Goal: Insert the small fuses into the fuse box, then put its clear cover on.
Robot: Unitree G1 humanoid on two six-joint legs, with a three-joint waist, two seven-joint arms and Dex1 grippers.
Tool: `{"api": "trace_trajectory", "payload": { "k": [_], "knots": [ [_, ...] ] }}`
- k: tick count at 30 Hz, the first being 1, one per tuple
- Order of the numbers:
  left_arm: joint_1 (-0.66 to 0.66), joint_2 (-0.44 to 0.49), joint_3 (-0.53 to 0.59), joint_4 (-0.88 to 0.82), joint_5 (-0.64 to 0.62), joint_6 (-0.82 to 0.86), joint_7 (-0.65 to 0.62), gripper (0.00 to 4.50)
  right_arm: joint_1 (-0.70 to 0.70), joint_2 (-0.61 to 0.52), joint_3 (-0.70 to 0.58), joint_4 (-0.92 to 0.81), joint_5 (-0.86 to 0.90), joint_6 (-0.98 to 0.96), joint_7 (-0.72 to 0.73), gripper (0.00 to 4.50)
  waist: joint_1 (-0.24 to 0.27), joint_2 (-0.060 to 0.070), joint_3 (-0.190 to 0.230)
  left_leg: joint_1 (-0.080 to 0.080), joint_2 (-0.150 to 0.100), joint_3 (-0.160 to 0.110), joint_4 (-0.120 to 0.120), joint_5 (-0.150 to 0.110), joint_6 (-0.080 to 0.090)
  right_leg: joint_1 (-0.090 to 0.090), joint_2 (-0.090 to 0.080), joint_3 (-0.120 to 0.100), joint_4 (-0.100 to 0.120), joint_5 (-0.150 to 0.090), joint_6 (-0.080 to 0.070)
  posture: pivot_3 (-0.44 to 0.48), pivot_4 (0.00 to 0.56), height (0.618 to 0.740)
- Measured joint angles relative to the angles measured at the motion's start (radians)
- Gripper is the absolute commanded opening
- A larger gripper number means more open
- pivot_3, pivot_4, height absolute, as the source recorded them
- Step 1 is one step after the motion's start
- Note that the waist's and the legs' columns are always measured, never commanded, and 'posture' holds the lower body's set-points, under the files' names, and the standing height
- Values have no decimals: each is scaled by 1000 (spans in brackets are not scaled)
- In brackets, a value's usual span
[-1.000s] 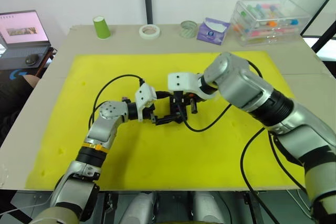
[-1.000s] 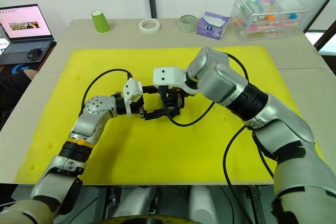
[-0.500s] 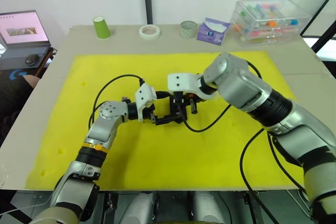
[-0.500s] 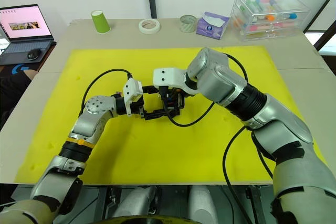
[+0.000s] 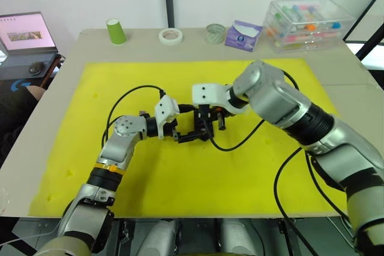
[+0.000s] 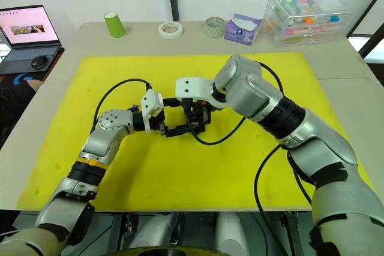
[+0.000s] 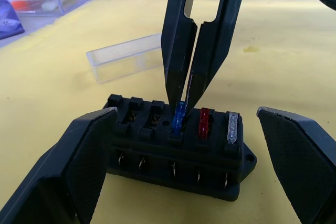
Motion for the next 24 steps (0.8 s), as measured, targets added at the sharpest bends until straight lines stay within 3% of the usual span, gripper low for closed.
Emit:
{"api": "trace_trajectory", "payload": {
  "k": [24],
  "knots": [
    [-2, 0, 0, 4, 1, 0, -1, 4500, -2, 7, -28, 16, 15, 37, 51, 629, 1, 0, 0, 0, 0, 0, 0, 0, 0, 0, 0, 0, 0, 0, 0, 0, 150, 740]
  ]
}}
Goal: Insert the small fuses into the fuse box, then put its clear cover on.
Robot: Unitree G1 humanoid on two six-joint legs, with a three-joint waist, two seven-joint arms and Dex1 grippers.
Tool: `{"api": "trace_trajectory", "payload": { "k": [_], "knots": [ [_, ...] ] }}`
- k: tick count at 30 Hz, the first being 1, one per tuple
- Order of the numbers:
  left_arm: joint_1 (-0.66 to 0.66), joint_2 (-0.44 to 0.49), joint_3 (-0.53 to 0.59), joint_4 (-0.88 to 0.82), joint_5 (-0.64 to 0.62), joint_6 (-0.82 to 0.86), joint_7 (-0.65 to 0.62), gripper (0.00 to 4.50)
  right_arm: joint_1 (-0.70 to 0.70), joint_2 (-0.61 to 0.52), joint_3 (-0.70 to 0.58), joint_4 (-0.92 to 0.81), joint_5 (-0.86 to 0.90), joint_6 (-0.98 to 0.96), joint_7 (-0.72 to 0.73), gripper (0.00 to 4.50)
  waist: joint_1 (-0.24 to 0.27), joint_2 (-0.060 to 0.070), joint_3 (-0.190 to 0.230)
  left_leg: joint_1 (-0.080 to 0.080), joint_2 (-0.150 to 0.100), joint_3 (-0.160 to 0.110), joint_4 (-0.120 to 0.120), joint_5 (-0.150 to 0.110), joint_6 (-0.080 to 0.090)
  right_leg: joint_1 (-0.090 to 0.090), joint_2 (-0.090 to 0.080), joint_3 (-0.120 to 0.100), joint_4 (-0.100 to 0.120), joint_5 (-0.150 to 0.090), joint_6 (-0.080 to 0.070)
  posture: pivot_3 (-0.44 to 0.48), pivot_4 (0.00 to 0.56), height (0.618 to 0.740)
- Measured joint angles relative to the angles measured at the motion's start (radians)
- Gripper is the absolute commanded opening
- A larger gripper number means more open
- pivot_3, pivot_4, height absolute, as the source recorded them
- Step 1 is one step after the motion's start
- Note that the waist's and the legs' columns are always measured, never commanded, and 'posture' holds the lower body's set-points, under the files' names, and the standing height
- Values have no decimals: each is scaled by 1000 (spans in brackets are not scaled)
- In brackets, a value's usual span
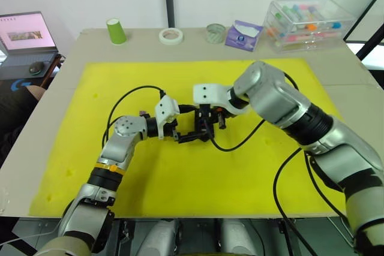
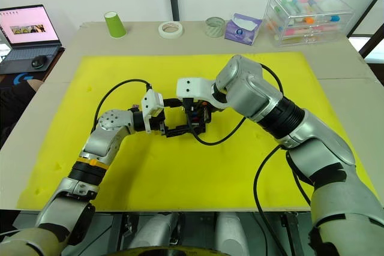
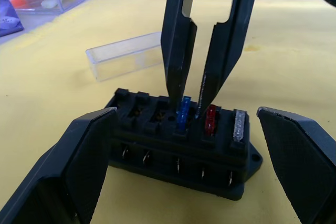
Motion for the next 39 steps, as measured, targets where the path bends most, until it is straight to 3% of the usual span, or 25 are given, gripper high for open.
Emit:
{"api": "trace_trajectory", "payload": {
  "k": [16, 25, 27, 32, 39],
  "knots": [
    [-7, -4, -1, 14, 5, 0, -5, 4500, -18, -1, -51, -1, 42, 24, -1, 629, 1, 0, 0, 0, 0, 0, 0, 0, 0, 0, 0, 0, 0, 0, 0, 0, 150, 740],
    [-7, -9, -4, 14, 5, 1, -5, 4500, 29, 46, -275, -66, 176, 49, -78, 629, 5, 0, 0, 0, 0, 0, 0, 0, 0, 1, 0, 0, 0, 0, 0, 0, 150, 740],
    [-7, -6, -4, 14, 5, 1, -7, 4500, 69, 34, -311, -84, 204, 48, -93, 33, 6, 0, 0, 0, -1, 0, 0, 0, 0, 1, -1, 0, 0, 0, 0, 0, 150, 740],
    [-8, -4, -4, 14, 5, 1, -9, 4500, 109, -30, -310, -133, 231, 46, -96, 10, 1, 0, 0, 0, 0, 0, 0, 0, 0, 0, 0, 0, 0, 0, 0, 0, 150, 740],
    [-18, -5, -4, 15, 5, 1, -12, 4500, 165, -32, -273, -137, 221, -13, -133, 10, 3, 0, 0, 0, 0, 0, 0, 0, 0, 0, -1, 0, 0, 0, 0, 0, 150, 740]
  ]
}}
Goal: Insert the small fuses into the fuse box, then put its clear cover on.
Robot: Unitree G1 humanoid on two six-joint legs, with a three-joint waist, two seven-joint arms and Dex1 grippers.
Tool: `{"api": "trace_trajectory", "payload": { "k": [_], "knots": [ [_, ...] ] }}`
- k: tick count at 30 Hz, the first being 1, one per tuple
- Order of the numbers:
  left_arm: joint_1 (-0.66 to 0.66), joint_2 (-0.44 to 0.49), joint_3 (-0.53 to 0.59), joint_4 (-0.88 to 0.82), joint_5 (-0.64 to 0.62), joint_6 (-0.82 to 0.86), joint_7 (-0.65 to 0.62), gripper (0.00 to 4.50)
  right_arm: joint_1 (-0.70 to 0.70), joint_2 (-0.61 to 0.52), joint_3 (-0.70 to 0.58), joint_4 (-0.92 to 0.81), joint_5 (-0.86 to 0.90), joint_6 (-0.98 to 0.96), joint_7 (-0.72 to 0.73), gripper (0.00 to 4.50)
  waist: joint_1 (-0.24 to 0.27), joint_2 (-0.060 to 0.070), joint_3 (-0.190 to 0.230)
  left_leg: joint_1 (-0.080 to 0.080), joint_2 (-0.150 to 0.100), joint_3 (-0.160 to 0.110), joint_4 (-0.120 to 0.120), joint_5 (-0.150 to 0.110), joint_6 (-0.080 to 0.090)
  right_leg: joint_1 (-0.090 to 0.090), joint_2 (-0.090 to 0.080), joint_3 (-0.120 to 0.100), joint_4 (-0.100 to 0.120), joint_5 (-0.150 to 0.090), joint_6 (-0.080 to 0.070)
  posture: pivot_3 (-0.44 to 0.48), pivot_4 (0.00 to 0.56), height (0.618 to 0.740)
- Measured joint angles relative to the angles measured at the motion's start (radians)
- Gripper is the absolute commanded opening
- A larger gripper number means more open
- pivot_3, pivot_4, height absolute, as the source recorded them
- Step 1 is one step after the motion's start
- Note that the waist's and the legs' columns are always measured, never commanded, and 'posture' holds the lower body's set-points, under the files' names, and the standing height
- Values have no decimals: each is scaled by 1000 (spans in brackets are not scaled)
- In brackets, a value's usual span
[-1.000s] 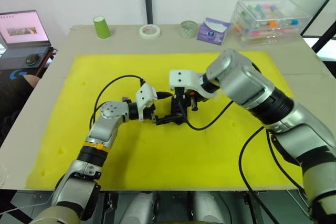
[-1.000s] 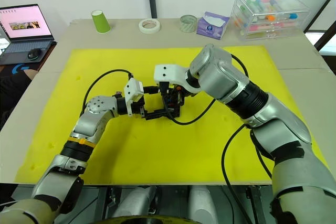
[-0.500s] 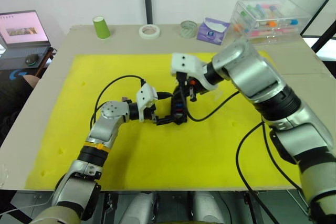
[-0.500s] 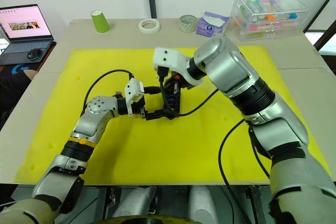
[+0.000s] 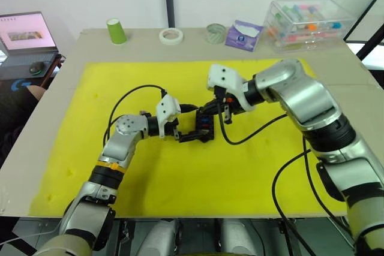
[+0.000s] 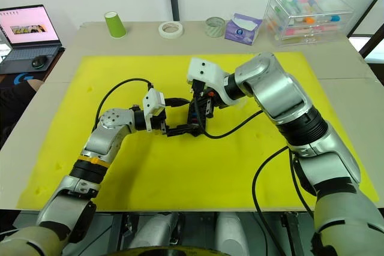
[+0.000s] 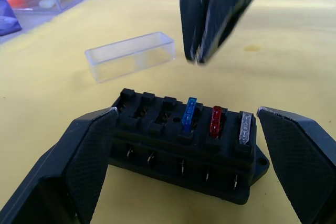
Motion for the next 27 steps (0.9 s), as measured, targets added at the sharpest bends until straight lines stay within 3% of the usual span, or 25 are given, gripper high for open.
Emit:
{"api": "trace_trajectory", "payload": {
  "k": [27],
  "knots": [
    [1, 1, 0, 1, 0, 9, -10, 4500, 70, 13, 22, 104, -20, -100, -53, 10, -1, 0, 0, 0, 0, 0, 0, 0, 0, 0, 0, 0, 0, 0, 0, 0, 150, 740]
  ]
}}
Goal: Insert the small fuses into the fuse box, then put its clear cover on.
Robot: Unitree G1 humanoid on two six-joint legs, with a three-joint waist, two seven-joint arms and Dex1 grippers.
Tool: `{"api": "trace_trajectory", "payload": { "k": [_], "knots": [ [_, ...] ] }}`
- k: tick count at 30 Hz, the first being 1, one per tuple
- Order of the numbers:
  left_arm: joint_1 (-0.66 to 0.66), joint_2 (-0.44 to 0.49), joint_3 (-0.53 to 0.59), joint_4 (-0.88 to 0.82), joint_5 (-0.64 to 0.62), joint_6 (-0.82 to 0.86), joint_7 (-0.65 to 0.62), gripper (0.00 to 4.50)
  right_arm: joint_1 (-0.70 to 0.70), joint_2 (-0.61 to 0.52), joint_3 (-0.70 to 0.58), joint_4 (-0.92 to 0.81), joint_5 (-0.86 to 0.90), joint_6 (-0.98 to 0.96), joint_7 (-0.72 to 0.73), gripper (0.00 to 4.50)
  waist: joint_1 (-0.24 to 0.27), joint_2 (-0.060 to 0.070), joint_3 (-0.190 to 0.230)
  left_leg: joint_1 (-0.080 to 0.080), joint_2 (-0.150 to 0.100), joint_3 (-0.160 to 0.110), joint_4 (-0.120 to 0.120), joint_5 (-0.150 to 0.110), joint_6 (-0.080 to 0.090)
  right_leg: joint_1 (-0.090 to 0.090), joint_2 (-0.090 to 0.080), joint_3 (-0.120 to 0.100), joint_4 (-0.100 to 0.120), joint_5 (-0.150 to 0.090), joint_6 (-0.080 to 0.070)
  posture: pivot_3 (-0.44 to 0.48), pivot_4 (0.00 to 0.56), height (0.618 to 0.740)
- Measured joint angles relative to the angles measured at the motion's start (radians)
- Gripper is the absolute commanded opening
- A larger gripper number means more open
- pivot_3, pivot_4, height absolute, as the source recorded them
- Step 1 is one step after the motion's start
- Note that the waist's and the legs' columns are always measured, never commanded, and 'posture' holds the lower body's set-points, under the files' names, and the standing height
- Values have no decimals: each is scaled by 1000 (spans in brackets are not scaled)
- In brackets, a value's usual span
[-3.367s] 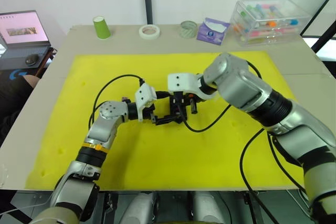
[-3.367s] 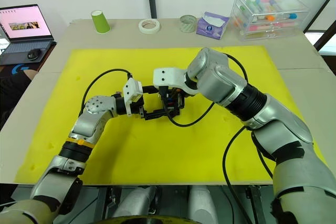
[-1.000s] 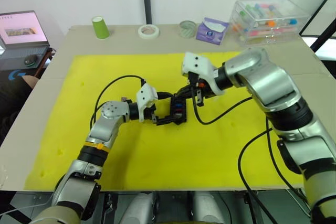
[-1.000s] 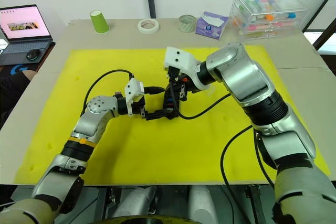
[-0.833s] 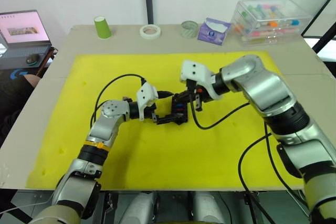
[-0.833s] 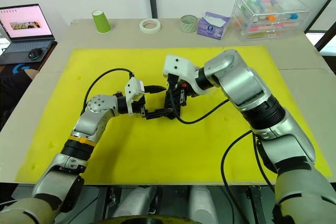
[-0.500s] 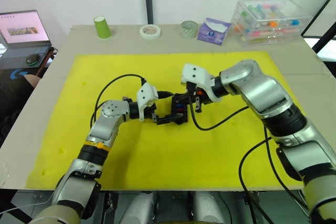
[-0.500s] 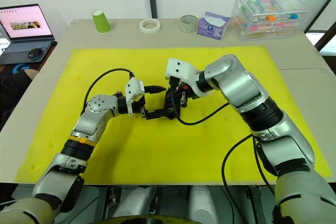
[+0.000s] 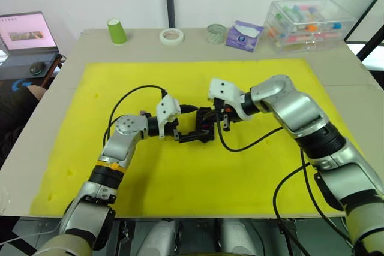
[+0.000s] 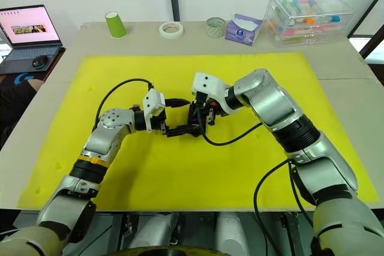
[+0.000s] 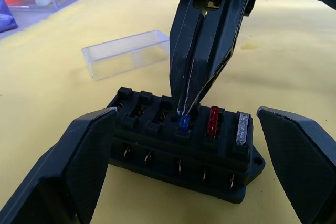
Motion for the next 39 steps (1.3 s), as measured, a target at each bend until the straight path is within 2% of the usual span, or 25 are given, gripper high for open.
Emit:
{"api": "trace_trajectory", "payload": {
  "k": [15, 19, 27, 30, 33, 36, 39],
  "knots": [
    [0, 3, 0, -1, 0, 1, -2, 4500, 15, -12, 10, -21, -37, -33, 1, 10, 2, -1, -1, 1, 0, 0, 0, 0, 0, 1, 0, 0, 0, 0, 0, 0, 150, 740],
    [7, 13, 0, -23, -2, 14, -9, 4500, 14, -1, -10, -28, -15, 14, 0, 10, 1, -1, -1, 1, 0, 0, 0, 0, 0, 1, 0, 0, 0, 0, 0, 0, 150, 740],
    [17, 104, 35, -156, -66, 88, -56, 4500, -21, 50, -196, -130, 145, 219, -52, 10, 0, 0, 0, 0, 0, 0, -1, 0, 0, 0, 0, 0, 0, 0, 0, 0, 150, 740],
    [31, 177, 77, -224, -110, 143, -76, 4500, 0, 22, -258, -208, 155, 188, -112, 10, 1, 0, -1, 0, 0, -1, -1, 0, 0, 0, 0, 0, 0, 0, 0, 0, 150, 740],
    [65, 264, 125, -282, -148, 198, -96, 4500, 96, -2, -341, -240, 175, 113, -133, 10, 1, 0, 0, 0, 0, 0, -1, 0, 0, 1, 0, 0, -1, 0, 0, 0, 150, 740],
    [100, 353, 173, -327, -190, 273, -110, 4500, 162, -18, -441, -245, 233, 88, -139, 599, -1, 0, 0, 0, 0, 0, -2, 0, 0, 0, 0, 0, -1, 0, 0, 0, 150, 740],
    [165, 501, 302, -326, -220, 350, -106, 4500, 299, -144, -606, -262, 264, 44, -130, 1620, 2, 0, 1, 0, 1, -1, -3, 0, 0, 0, 1, 0, -1, 0, 0, 0, 150, 740]
  ]
}}
